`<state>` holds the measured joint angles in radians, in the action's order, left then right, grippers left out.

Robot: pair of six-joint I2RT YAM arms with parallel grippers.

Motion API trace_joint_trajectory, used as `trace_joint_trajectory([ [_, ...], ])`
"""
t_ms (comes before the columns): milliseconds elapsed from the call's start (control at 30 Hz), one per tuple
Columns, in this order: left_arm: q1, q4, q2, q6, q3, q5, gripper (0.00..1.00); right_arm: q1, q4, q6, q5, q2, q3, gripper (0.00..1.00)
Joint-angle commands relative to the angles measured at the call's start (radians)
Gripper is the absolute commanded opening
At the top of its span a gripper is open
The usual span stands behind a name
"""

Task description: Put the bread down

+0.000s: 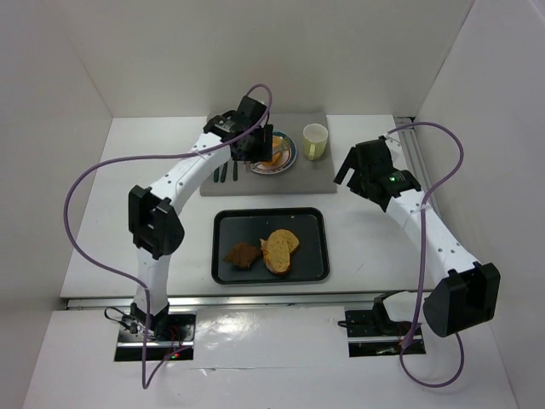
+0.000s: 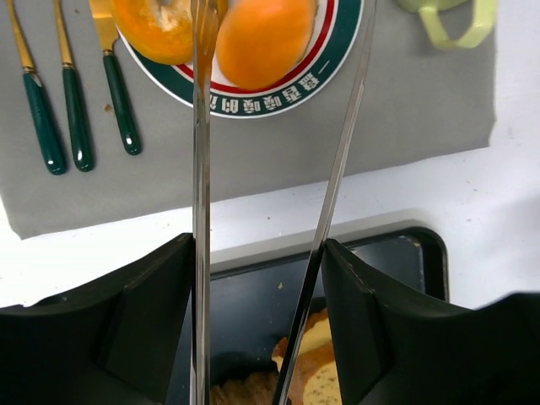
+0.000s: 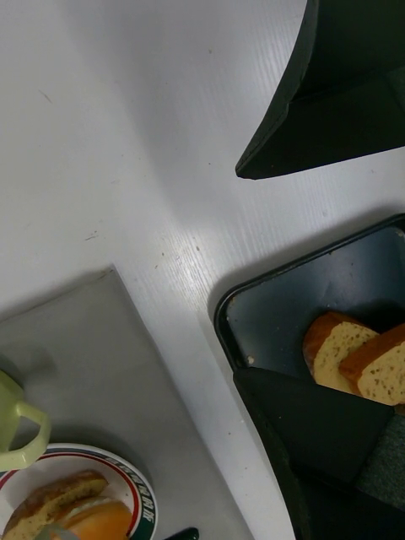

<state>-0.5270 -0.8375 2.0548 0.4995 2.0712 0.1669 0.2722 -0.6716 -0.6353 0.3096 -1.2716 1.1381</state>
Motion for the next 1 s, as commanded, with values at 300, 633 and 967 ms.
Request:
trace_joint_trajectory([
  [300,-0.005,0.005,-0.189,0.02,-0.013,0.025,0.74,0.015,0.041,-0.007,-0.006,0.026,-0.011,1.0],
  [633,0.234,-0.006,-0.311,0.011,-0.135,-0.036,0.73,0.015,0.041,-0.007,-0.006,0.026,-0.011,1.0],
  [967,0.495,0.08,-0.381,0.011,-0.376,-0.089,0.71,0.015,0.041,-0.007,0.003,0.017,-0.011,1.0],
])
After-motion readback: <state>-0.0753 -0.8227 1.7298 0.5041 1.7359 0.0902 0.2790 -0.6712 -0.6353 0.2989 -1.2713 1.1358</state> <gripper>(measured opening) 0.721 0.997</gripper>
